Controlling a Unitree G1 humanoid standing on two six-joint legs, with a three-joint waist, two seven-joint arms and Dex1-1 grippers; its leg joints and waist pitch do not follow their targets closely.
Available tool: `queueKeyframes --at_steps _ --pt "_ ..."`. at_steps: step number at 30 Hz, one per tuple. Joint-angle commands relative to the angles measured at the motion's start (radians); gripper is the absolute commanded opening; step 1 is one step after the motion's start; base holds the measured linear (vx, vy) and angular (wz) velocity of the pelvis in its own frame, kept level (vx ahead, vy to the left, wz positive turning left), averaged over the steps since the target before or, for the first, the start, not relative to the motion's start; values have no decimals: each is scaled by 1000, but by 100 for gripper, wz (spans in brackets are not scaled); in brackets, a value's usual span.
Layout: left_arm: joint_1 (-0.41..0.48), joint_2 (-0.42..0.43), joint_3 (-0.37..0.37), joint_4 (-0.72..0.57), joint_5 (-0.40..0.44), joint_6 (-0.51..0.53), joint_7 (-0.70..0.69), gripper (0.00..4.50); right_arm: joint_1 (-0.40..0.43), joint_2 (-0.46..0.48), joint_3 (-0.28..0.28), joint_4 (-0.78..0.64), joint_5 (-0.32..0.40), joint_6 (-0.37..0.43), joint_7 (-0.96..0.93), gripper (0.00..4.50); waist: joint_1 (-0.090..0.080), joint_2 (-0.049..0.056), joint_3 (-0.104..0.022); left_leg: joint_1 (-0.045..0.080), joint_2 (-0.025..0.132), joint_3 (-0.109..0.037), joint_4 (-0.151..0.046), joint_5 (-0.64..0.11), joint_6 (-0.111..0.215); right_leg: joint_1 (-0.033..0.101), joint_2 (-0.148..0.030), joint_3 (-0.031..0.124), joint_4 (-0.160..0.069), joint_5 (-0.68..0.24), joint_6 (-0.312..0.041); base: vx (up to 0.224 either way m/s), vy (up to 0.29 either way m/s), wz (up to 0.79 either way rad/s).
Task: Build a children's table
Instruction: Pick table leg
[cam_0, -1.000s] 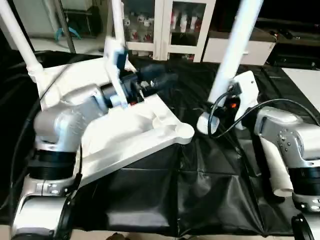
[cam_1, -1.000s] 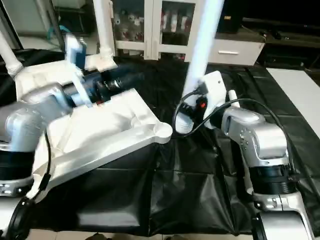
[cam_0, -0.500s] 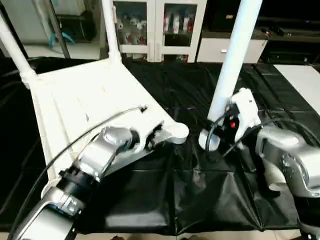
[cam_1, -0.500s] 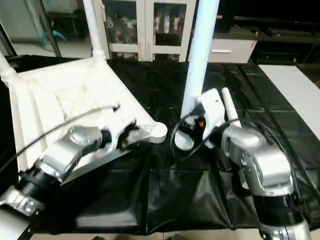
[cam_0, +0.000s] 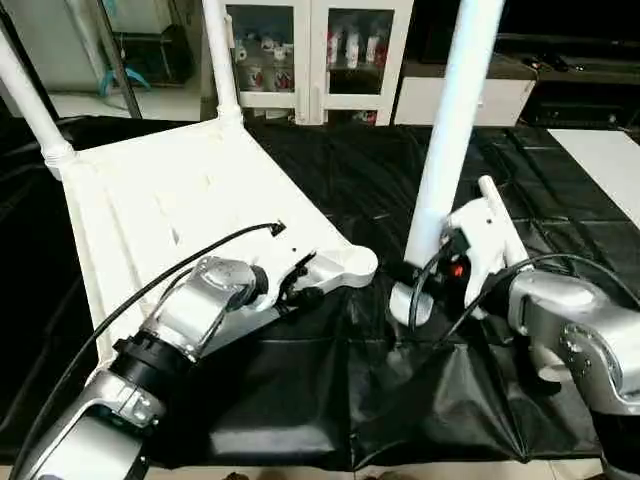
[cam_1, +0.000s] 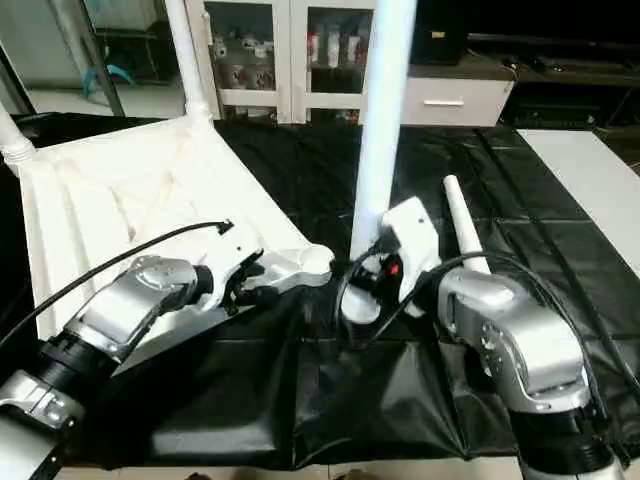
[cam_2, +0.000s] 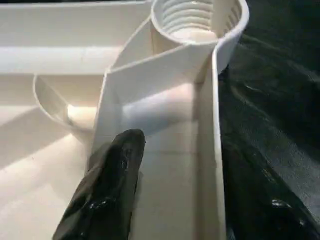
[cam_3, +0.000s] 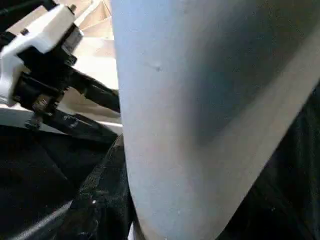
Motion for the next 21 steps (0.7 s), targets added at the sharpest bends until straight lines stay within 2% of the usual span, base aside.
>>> queueKeyframes --at_steps 1,2,7,13,14,21 --pt "12 14 -3 -13 12 30 -16 213 -11 -7 -9 -15 3 5 5 186 -1 -3 -68 6 23 -8 -77 -228 -10 49 -40 39 -86 -366 -153 0 0 0" --pt "15 20 -6 -25 10 43 -24 188 -13 -5 -12 -13 1 5 3 186 -1 -2 -68 7 24 -8 -77 -230 -11 49 -40 39 -86 -363 -155 0 0 0" --pt "24 32 -5 -57 9 86 -43 161 -17 -6 -14 -12 6 5 1 186 -2 -3 -66 7 24 -8 -78 -235 -13 48 -40 39 -85 -358 -159 0 0 0" --pt "29 17 10 -54 3 94 -45 121 -20 -4 -10 -7 6 1 1 186 -1 -4 -66 6 23 -8 -79 -243 -12 48 -41 39 -90 -389 -145 0 0 0" --pt "31 11 8 -54 4 95 -44 97 -21 -3 -10 -7 6 1 1 186 -1 -5 -65 7 23 -9 -79 -246 -12 47 -41 39 -91 -395 -143 0 0 0" --pt "48 -8 -13 -68 14 81 -53 43 -31 18 -24 12 -8 -29 -25 186 0 -4 -65 5 23 -9 -80 -248 -11 46 -42 38 -94 -406 -135 0 0 0"
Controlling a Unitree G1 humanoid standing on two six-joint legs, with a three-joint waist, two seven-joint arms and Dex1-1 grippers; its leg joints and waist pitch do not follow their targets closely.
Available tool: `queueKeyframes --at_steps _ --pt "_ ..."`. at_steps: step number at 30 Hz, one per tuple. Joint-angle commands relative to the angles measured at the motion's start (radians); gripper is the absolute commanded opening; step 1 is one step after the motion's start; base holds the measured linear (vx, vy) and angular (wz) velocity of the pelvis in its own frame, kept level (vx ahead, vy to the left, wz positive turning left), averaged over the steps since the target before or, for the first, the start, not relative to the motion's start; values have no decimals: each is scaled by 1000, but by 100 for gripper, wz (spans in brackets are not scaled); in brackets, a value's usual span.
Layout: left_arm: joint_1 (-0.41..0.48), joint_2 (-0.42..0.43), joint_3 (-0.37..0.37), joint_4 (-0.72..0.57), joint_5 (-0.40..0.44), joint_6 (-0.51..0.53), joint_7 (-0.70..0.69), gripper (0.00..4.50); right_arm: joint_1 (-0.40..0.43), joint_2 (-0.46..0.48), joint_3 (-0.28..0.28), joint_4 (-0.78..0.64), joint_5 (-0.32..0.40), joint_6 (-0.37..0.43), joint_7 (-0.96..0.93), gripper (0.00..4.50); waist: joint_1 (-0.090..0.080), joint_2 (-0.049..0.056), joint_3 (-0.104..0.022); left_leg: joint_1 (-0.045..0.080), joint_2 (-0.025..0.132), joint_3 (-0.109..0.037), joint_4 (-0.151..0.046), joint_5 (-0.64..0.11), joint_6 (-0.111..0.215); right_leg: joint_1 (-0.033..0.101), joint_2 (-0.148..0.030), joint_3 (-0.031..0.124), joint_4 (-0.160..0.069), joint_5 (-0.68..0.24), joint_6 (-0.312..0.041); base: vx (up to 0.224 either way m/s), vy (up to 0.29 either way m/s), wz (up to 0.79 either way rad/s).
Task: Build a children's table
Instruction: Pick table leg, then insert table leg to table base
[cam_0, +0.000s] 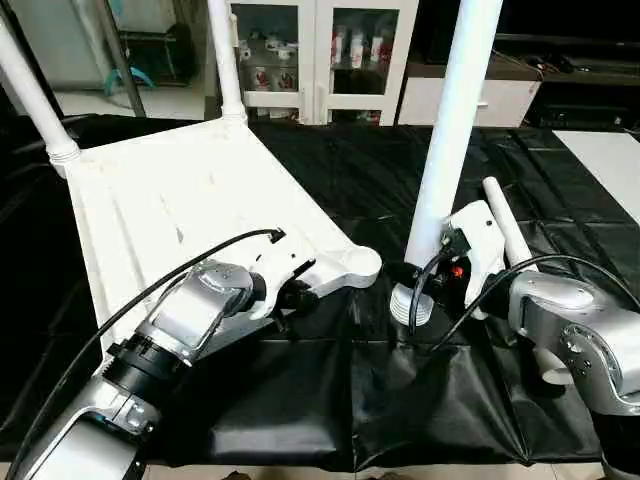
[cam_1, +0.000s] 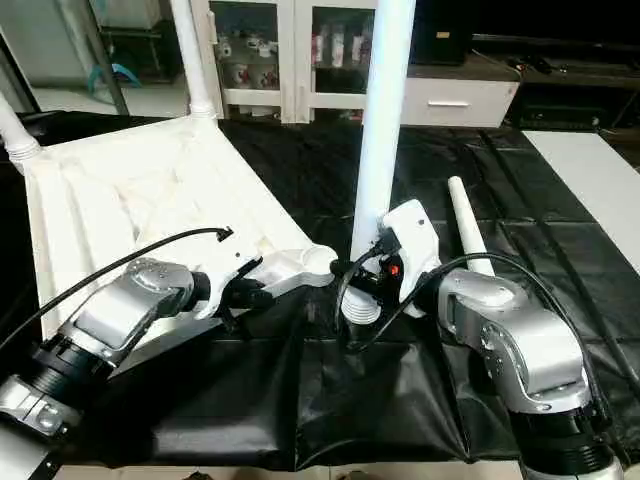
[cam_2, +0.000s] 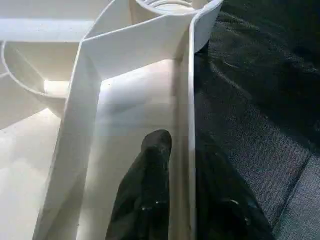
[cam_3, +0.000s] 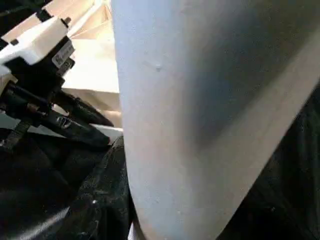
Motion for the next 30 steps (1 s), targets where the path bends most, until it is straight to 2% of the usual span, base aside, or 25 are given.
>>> queueKeyframes --at_steps 1,2,3,8,11,12,13,15,17,18,20,23,26,27,30 --pt "33 -1 -23 -9 8 -9 -13 24 -28 18 -28 16 -15 -35 -30 186 -4 -4 -65 6 25 -10 -80 -245 -13 44 -43 39 -92 -403 -137 0 0 0" --pt "37 1 -26 -12 9 -12 -17 24 -29 23 -30 20 -18 -41 -38 186 -5 -3 -65 5 25 -10 -81 -246 -14 44 -42 38 -91 -401 -138 0 0 0" --pt "46 9 -28 -23 5 -23 -31 4 -29 28 -33 21 -20 -47 -43 186 -5 -3 -66 6 24 -10 -81 -248 -15 45 -40 38 -90 -396 -137 0 0 0" --pt "88 46 -13 -87 -20 -51 -86 0 -17 24 -36 24 -19 -89 -21 186 -5 -1 -65 6 26 -10 -83 -251 -15 45 -42 40 -87 -380 -143 0 0 0" --pt "139 108 -16 -173 -38 -142 -173 0 -10 23 -62 37 6 -116 10 186 -6 0 -64 7 27 -9 -85 -256 -11 44 -40 40 -88 -380 -142 0 0 0" --pt "160 130 -13 -212 -54 -157 -207 0 -6 27 -76 43 19 -134 25 186 -5 -3 -65 7 28 -10 -85 -256 -9 44 -43 41 -86 -384 -144 0 0 0" --pt "175 145 -12 -238 -57 -148 -214 0 2 26 -82 50 24 -171 51 186 -6 -1 -66 7 30 -9 -85 -255 -10 43 -44 42 -84 -371 -151 0 0 0" --pt "180 149 -11 -245 -54 -142 -210 0 7 23 -81 54 23 -196 67 186 -5 2 -63 13 30 -5 -86 -263 -9 37 -39 43 -85 -367 -159 0 0 0" --pt "199 149 -5 -254 -54 -186 -214 0 24 30 -87 72 56 -221 115 186 -4 1 -62 12 29 -5 -86 -279 -9 39 -40 42 -86 -376 -159 0 0 0" --pt "206 150 -5 -259 -53 -196 -216 0 28 39 -99 82 85 -210 135 186 -5 -3 -61 9 29 -7 -88 -284 -5 41 -40 41 -86 -388 -154 0 0 0" --pt "213 153 -5 -267 -51 -196 -218 0 31 51 -110 99 123 -189 163 186 -7 -2 -62 8 28 -7 -87 -285 1 41 -42 41 -87 -401 -151 0 0 0" --pt "220 143 2 -264 -43 -219 -209 0 34 53 -84 120 147 -174 225 186 -6 -7 -64 6 28 -7 -86 -265 7 43 -42 41 -85 -391 -156 0 0 0" --pt "220 133 8 -260 -41 -230 -206 0 30 58 -65 139 144 -182 246 186 -5 -6 -62 5 29 -6 -86 -252 10 41 -43 42 -86 -391 -157 0 0 0" --pt "218 125 11 -257 -42 -241 -209 0 13 68 -47 184 121 -214 249 186 -5 -6 -63 5 28 -6 -85 -252 8 40 -44 41 -85 -401 -159 0 0 0" --pt "218 121 11 -257 -42 -247 -218 0 -14 83 -36 240 105 -240 248 186 -7 -6 -63 5 27 -6 -85 -254 5 40 -44 41 -87 -415 -158 0 0 0"
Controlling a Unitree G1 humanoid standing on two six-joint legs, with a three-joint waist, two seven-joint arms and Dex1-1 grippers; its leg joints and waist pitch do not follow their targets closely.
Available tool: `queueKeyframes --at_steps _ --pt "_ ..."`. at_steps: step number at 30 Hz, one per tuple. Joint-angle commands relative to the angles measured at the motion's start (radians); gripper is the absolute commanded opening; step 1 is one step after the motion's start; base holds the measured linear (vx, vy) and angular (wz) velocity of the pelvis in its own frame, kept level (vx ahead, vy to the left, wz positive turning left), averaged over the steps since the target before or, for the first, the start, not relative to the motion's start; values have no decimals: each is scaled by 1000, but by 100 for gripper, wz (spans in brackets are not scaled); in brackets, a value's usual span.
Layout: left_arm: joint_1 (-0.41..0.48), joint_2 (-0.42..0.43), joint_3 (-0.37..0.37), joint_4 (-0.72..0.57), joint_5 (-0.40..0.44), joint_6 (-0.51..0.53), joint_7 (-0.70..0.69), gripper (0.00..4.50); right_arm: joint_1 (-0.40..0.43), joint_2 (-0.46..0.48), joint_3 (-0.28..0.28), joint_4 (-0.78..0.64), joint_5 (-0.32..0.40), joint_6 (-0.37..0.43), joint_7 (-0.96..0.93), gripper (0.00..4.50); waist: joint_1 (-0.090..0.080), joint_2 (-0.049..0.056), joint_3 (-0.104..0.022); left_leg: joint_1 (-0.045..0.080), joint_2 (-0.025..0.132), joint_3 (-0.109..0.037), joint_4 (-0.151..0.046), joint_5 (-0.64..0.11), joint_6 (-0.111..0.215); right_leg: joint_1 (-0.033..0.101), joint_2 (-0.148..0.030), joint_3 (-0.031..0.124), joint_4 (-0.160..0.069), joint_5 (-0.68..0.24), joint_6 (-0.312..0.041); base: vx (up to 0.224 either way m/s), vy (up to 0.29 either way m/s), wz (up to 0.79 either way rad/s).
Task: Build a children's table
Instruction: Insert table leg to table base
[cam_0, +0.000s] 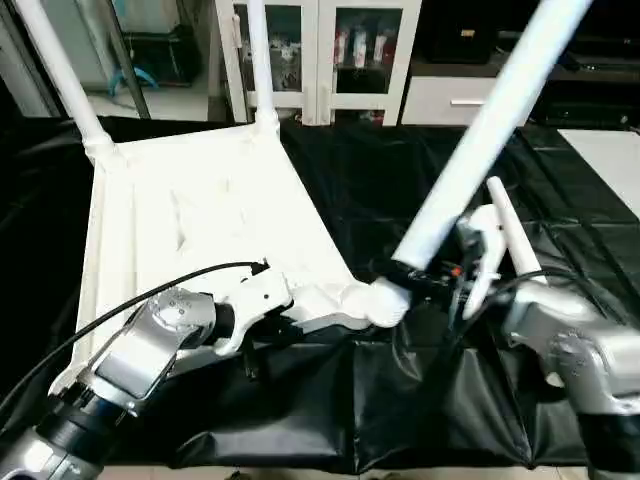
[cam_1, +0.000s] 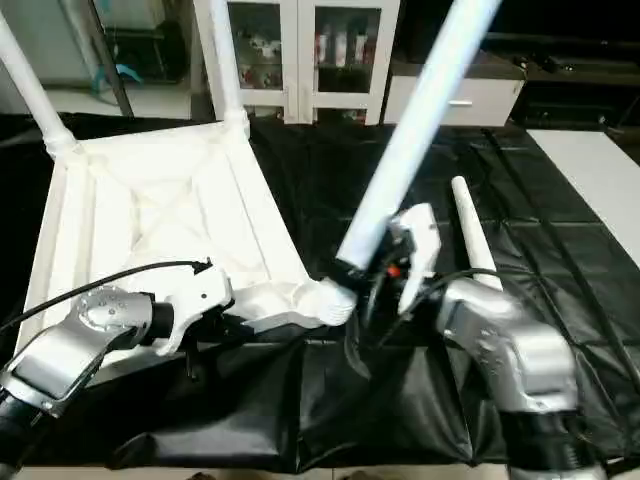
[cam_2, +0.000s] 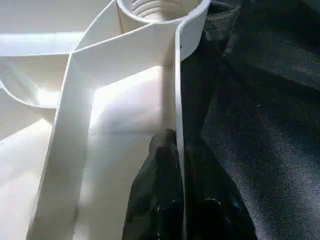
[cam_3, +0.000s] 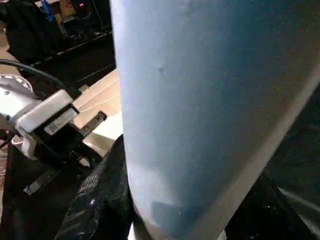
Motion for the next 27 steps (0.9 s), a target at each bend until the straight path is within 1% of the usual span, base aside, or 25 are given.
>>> queueKeyframes --at_steps 1,2,3,4,5,9,10,11,12,13,16,18,19,21,22,23,25,26,27 --pt "7 -40 -8 -27 -41 -61 -23 0 -37 10 6 42 -20 -40 5 186 -6 -15 -61 8 30 -8 -80 -250 5 39 -42 41 -86 -410 -161 0 0 0" --pt "8 -39 -7 -28 -40 -62 -25 0 -46 16 10 59 -24 -46 5 186 -6 -17 -62 6 30 -7 -80 -240 6 42 -42 41 -84 -396 -162 0 0 0" --pt "9 -40 -6 -28 -39 -64 -26 0 -51 18 12 68 -27 -48 8 186 -5 -16 -63 6 30 -8 -80 -233 7 42 -42 41 -82 -386 -166 0 0 0" --pt "9 -39 -5 -28 -40 -65 -29 0 -57 19 21 83 -37 -54 13 186 -4 -18 -63 5 31 -6 -80 -219 9 43 -40 41 -80 -364 -171 0 0 0" --pt "9 -37 -5 -28 -39 -67 -32 0 -64 19 31 98 -48 -59 17 186 -4 -16 -62 5 30 -6 -80 -219 11 43 -41 41 -79 -361 -175 0 0 0" --pt "10 -34 -4 -27 -33 -70 -40 0 -87 23 58 144 -78 -82 25 186 -5 -17 -62 4 30 -5 -79 -220 13 44 -42 41 -79 -372 -173 0 0 0" --pt "10 -32 -3 -26 -31 -72 -43 0 -96 19 74 160 -92 -92 31 186 -4 -20 -61 5 30 -5 -80 -222 13 44 -42 41 -80 -382 -170 0 0 0" --pt "10 -31 -3 -26 -30 -72 -45 0 -102 14 87 170 -108 -100 33 186 -4 -19 -61 5 31 -5 -80 -219 12 43 -42 42 -80 -381 -168 0 0 0" --pt "10 -31 -3 -26 -28 -73 -44 0 -106 9 100 179 -120 -105 41 186 -5 -21 -60 4 31 -5 -81 -221 12 43 -41 41 -80 -382 -168 0 0 0" --pt "11 -30 -2 -26 -27 -73 -43 0 -109 6 108 187 -129 -111 49 186 -5 -20 -61 5 31 -5 -80 -221 13 43 -43 42 -80 -385 -167 0 0 0" --pt "10 -30 -2 -24 -24 -74 -44 0 -115 -8 142 208 -158 -123 75 186 -4 -22 -61 4 31 -5 -79 -222 16 44 -43 42 -79 -388 -165 0 0 0" --pt "9 -31 -2 -21 -20 -75 -43 0 -120 -14 167 223 -178 -132 88 186 -4 -22 -61 4 31 -5 -79 -222 16 44 -43 42 -79 -390 -165 0 0 0" --pt "8 -31 0 -20 -17 -75 -43 0 -128 -14 185 237 -190 -135 100 186 -6 -25 -60 4 31 -5 -80 -228 17 43 -42 42 -81 -397 -164 0 0 0" --pt "8 -31 0 -20 -16 -75 -44 0 -133 -14 196 245 -198 -134 102 186 -6 -23 -59 6 32 -6 -81 -238 15 42 -42 41 -82 -408 -164 0 0 0" --pt "8 -31 1 -20 -14 -75 -45 0 -141 -18 223 260 -222 -140 105 186 -7 -24 -59 6 32 -6 -80 -246 13 40 -42 41 -83 -418 -162 0 0 0" --pt "8 -31 1 -20 -13 -75 -46 0 -145 -19 239 271 -239 -151 106 186 -6 -23 -59 7 32 -7 -82 -254 9 40 -43 41 -84 -428 -158 0 0 0" --pt "8 -30 2 -20 -12 -74 -46 0 -156 -11 250 291 -251 -161 103 186 -7 -24 -59 7 32 -8 -82 -261 4 39 -43 41 -84 -431 -155 0 0 0" --pt "8 -29 2 -20 -11 -74 -47 0 -163 -6 255 301 -257 -166 103 186 -8 -27 -60 6 32 -9 -82 -264 4 40 -43 41 -83 -431 -155 0 0 0" --pt "7 -29 2 -20 -11 -73 -48 0 -168 -3 260 309 -262 -168 104 186 -9 -25 -60 8 32 -9 -83 -267 3 38 -43 41 -84 -433 -157 0 0 0"
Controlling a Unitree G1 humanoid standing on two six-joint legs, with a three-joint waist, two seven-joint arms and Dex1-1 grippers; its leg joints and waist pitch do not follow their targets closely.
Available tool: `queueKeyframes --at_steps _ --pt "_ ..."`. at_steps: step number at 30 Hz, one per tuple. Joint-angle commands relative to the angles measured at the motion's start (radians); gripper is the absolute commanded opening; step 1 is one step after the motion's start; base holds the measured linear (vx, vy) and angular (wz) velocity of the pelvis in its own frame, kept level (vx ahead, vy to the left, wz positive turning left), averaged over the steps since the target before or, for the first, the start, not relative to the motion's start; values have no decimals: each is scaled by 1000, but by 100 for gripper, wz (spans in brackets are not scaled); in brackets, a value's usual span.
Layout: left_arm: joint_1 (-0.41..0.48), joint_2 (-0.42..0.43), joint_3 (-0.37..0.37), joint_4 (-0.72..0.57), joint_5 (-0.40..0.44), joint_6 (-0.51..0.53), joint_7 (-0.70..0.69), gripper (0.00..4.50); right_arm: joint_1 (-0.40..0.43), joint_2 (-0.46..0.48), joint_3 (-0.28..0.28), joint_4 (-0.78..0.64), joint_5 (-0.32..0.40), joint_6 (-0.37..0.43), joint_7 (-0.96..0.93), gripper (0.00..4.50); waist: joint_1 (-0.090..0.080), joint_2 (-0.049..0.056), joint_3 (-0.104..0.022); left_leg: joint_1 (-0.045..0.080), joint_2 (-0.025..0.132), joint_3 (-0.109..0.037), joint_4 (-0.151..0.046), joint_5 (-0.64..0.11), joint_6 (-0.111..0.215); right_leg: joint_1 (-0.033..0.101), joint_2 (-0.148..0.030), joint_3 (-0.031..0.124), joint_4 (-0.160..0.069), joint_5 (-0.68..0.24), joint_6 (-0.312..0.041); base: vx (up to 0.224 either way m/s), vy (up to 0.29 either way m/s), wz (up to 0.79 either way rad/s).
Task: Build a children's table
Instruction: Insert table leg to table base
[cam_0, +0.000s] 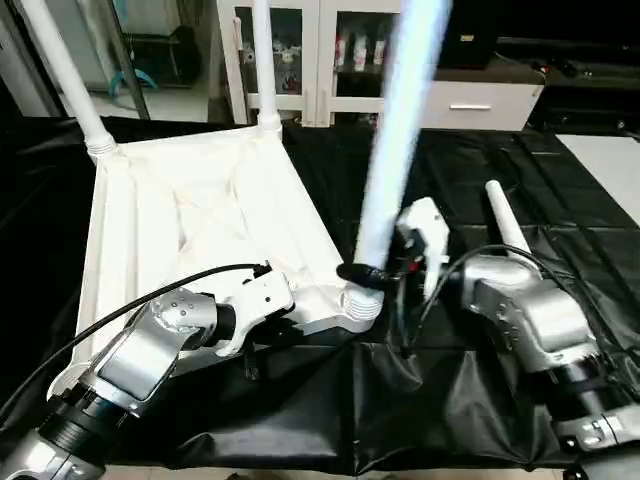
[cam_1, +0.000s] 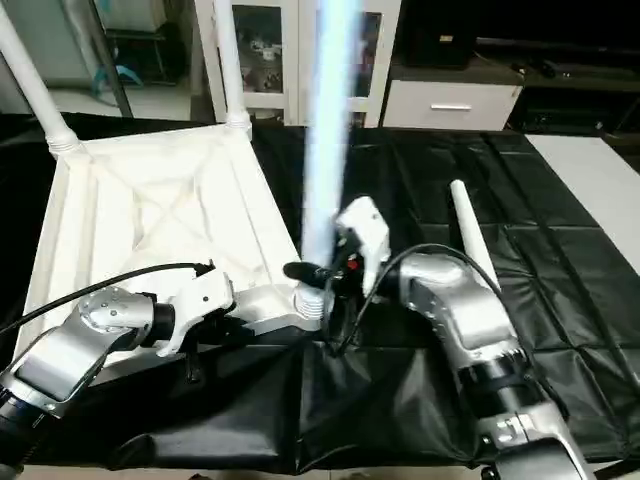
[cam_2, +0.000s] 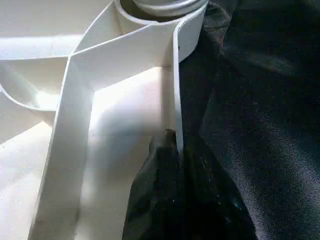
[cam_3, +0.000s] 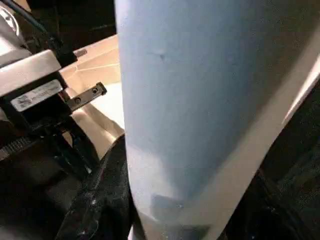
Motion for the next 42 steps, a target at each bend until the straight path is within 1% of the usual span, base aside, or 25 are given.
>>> queueKeyframes --at_steps 1,3,5,6,7,8,9,10,11,13,16,17,21,23,25,26,30,32,33,34,36,37,38,40,42 --pt "4 -24 2 -23 -39 -64 -25 0 20 -5 53 79 -59 24 4 186 -7 -13 -55 8 32 -8 -81 -269 3 36 -43 42 -85 -426 -159 0 0 0" --pt "4 -24 2 -22 -38 -64 -25 0 18 -4 56 83 -61 23 6 186 -7 -14 -54 5 32 -9 -83 -269 3 39 -42 42 -84 -417 -159 0 0 0" --pt "2 -26 2 -21 -34 -63 -27 0 2 15 59 134 -77 8 -4 186 -9 -14 -55 5 32 -9 -83 -272 2 38 -41 41 -82 -409 -164 0 0 0" --pt "2 -29 2 -21 -31 -63 -27 0 -7 31 48 172 -81 -6 -21 186 -10 -13 -54 5 32 -10 -83 -283 1 37 -42 41 -84 -422 -164 0 0 0" --pt "1 -30 3 -21 -29 -62 -27 0 -10 40 37 192 -80 -13 -35 186 -13 -14 -51 8 31 -11 -84 -319 -7 32 -43 40 -91 -478 -152 0 0 0" --pt "2 -31 3 -21 -29 -62 -27 0 -12 46 29 205 -78 -17 -45 186 -13 -14 -51 8 31 -11 -84 -319 -7 32 -43 40 -91 -478 -152 0 0 0" --pt "2 -32 3 -21 -29 -61 -26 0 -13 47 25 209 -76 -18 -49 186 -14 -16 -51 11 31 -13 -84 -341 -14 31 -45 39 -95 -513 -139 0 0 0" --pt "3 -32 4 -23 -29 -60 -25 0 -11 53 12 221 -72 -23 -62 186 -15 -19 -51 12 32 -15 -85 -353 -18 30 -44 39 -96 -523 -129 0 0 0" --pt "4 -32 5 -26 -29 -59 -23 0 -1 56 -6 224 -66 -27 -69 186 -16 -18 -52 11 32 -17 -86 -357 -19 32 -44 38 -96 -523 -124 0 0 0" --pt "5 -33 7 -27 -29 -59 -22 0 5 56 -15 220 -60 -25 -72 186 -17 -19 -53 11 32 -17 -87 -362 -19 30 -43 38 -96 -517 -124 0 0 0" --pt "9 -32 13 -30 -30 -59 -15 0 60 44 -61 184 -27 -15 -83 186 -11 -19 -54 15 33 -14 -87 -355 -14 28 -43 41 -98 -500 -123 0 0 0" --pt "10 -33 13 -30 -30 -59 -14 0 70 42 -66 179 -25 -19 -81 186 -12 -21 -56 10 33 -16 -88 -343 -11 33 -43 40 -94 -485 -128 0 0 0" --pt "11 -39 19 -27 -24 -61 -13 0 120 47 -106 152 -7 -40 -88 186 -8 -19 -56 12 34 -13 -88 -338 -9 31 -42 41 -92 -459 -140 0 0 0" --pt "9 -42 20 -22 -22 -63 -11 0 145 54 -128 136 4 -49 -99 185 -4 -13 -57 14 35 -13 -90 -336 -11 31 -41 42 -92 -438 -147 0 0 0" --pt "3 -49 24 -12 -21 -66 -6 0 180 69 -157 111 19 -65 -124 185 -5 -15 -57 12 35 -13 -92 -339 -11 33 -41 41 -92 -431 -148 0 0 0" --pt "1 -51 26 -9 -21 -67 -4 0 192 74 -163 100 24 -67 -133 185 -4 -11 -56 11 34 -13 -93 -339 -11 33 -41 42 -92 -431 -147 0 0 0" --pt "-6 -55 30 4 -17 -70 -3 0 242 85 -163 57 17 -106 -156 185 -8 -10 -51 12 32 -15 -94 -384 -15 29 -43 39 -103 -506 -124 0 0 0" --pt "-8 -56 31 7 -15 -72 -3 0 257 89 -164 43 11 -121 -162 185 -9 -11 -51 17 32 -17 -93 -404 -16 24 -44 38 -110 -559 -105 0 0 0" --pt "-11 -57 32 10 -14 -72 -3 0 267 91 -162 34 6 -131 -167 185 -10 -8 -50 17 32 -18 -93 -408 -16 23 -44 39 -112 -568 -100 0 0 0" --pt "-15 -58 34 15 -13 -73 -4 0 282 93 -157 18 -2 -145 -176 185 -9 -5 -50 17 32 -18 -94 -409 -17 22 -44 39 -113 -569 -97 0 0 0" --pt "-17 -57 35 18 -12 -74 -4 0 291 92 -147 6 -13 -152 -181 185 -8 -6 -52 18 33 -18 -96 -407 -17 23 -43 39 -112 -551 -98 0 0 0" --pt "-17 -56 35 19 -12 -75 -4 0 294 92 -143 2 -18 -154 -182 185 -9 -6 -54 13 33 -19 -98 -391 -14 30 -43 38 -108 -528 -105 0 0 0" --pt "-17 -55 35 19 -12 -76 -4 0 297 88 -134 -2 -27 -156 -180 185 -9 -5 -54 11 33 -18 -99 -383 -12 31 -43 39 -108 -517 -107 0 0 0" --pt "-18 -52 36 19 -11 -76 -7 0 299 68 -99 -12 -57 -151 -174 185 -8 -3 -53 11 34 -17 -101 -371 -10 31 -42 40 -106 -492 -117 0 0 0" --pt "-18 -47 34 19 -7 -78 -9 0 294 57 -81 -13 -67 -138 -170 185 -9 -2 -52 10 34 -17 -101 -379 -11 31 -43 39 -107 -502 -116 0 0 0"
